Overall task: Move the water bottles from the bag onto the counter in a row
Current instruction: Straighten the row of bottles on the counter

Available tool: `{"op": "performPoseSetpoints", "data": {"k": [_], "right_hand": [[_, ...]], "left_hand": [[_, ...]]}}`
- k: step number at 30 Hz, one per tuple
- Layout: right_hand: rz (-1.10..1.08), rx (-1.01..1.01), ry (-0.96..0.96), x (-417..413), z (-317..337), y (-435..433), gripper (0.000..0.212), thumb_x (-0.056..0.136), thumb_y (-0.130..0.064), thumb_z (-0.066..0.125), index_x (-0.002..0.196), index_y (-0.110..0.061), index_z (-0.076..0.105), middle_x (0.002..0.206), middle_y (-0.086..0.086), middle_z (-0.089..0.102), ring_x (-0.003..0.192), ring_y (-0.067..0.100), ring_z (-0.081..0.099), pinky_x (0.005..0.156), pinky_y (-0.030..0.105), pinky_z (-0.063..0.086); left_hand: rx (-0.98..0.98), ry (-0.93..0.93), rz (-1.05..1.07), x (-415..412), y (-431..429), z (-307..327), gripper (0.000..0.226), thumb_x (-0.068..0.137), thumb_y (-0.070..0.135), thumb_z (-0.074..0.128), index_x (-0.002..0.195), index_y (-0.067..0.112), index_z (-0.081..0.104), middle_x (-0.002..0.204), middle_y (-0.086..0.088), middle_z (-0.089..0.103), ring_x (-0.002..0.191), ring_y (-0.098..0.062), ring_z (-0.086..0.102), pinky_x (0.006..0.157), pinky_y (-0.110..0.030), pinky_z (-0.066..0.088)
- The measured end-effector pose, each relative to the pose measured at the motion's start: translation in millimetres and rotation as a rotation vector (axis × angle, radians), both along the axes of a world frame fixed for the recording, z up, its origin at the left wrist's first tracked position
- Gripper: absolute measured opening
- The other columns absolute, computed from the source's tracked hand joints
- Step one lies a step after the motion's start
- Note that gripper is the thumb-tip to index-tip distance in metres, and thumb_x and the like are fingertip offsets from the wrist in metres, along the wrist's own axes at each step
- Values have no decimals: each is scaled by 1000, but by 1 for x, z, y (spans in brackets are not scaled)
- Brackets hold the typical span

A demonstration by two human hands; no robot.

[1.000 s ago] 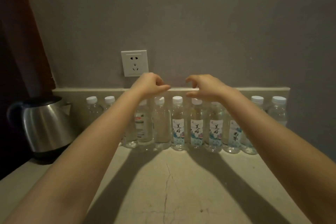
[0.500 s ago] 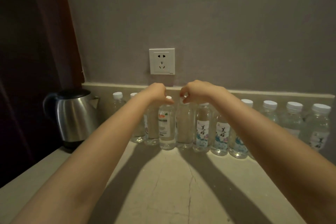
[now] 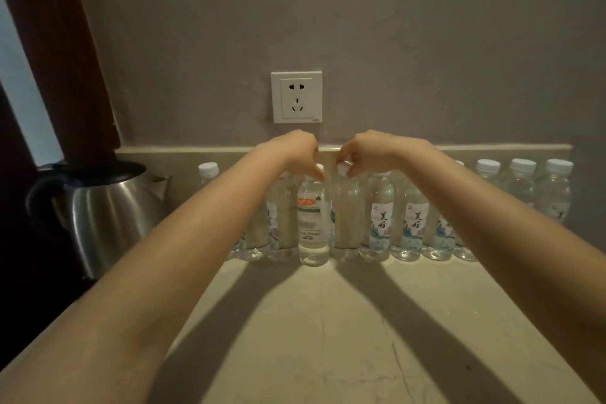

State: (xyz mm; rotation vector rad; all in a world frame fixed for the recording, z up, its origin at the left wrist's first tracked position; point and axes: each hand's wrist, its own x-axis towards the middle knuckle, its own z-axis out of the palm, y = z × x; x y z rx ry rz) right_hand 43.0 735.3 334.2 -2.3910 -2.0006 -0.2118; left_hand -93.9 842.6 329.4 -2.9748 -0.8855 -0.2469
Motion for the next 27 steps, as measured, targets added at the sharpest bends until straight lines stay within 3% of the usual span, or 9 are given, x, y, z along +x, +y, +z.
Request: {"op": "performPoseSetpoints", "data": {"k": [4,9,13,16,19,23,27], "right_hand": [[-88,-34,19,-8,3,-1,43,83,-27,70,125,-24,61,114,4,65,100,23,58,83,30,43],[-145,-40,-10,-15,1,-1,43,84,-31,67,126,-24,59,116,2,63,99,22,57,86,34,46],[-174,-53,-135,-16,1,2,37,85,-46,61,117,-28,61,108,0,65,88,20,53,75,32,42],[-169,-46,-212,-15,-1,4,36,85,-50,57,114,-28,63,105,0,65,91,22,55,71,31,37],[-145,-36,-152,-14,-1,3,34,86,-44,60,116,-28,62,107,1,65,90,22,55,74,32,42],[-66,-76,-50,-14,2,-5,36,87,-25,63,122,-30,56,117,-4,59,101,19,55,86,36,47],[-28,-67,6,-13,6,-9,39,84,-16,66,120,-26,58,117,0,59,98,17,54,84,32,45]], "left_hand": [[15,-52,-69,1,8,-5,39,72,46,72,56,15,53,59,1,53,60,-20,53,50,-26,36],[-32,-12,-169,-2,10,-3,42,77,34,72,53,15,44,55,1,43,55,-19,43,53,-28,35],[-22,43,-241,-4,9,1,34,78,22,66,55,15,43,58,0,39,56,-19,38,53,-28,32],[9,78,-240,-3,7,2,22,78,20,66,63,13,51,64,-2,45,60,-20,41,56,-30,34],[-7,55,-236,-5,8,2,18,78,24,69,78,7,63,74,-4,51,65,-20,45,60,-30,37],[54,51,-175,-4,7,1,36,79,34,70,57,14,50,62,-1,46,56,-19,41,51,-27,32],[171,31,-55,1,1,0,44,78,49,68,58,17,46,62,3,49,60,-19,49,49,-26,35]]}}
